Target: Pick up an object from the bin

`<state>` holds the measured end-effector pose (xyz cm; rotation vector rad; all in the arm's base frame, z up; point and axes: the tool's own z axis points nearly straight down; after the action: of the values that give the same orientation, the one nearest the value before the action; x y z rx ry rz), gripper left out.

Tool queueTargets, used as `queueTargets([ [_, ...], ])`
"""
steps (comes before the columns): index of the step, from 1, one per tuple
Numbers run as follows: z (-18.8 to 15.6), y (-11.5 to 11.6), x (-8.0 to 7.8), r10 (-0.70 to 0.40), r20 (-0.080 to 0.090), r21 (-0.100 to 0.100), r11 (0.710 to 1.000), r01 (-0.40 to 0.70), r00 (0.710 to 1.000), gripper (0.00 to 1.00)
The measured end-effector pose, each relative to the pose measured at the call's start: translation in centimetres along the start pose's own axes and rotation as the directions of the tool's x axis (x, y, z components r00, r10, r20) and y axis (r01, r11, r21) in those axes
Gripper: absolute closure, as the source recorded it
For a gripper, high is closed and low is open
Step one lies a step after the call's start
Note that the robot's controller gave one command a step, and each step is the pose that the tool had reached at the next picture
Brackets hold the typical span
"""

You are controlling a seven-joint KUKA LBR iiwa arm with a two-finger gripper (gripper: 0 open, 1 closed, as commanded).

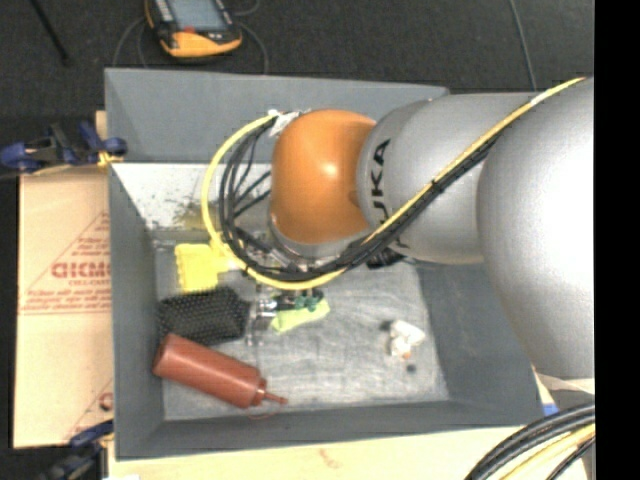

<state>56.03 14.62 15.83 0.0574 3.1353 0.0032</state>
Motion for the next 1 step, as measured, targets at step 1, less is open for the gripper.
queueTargets([
  [1,3.33,1.5,-3.17,-0.155,0.001,-0.001,0.988,0.155,0.988,0.0],
])
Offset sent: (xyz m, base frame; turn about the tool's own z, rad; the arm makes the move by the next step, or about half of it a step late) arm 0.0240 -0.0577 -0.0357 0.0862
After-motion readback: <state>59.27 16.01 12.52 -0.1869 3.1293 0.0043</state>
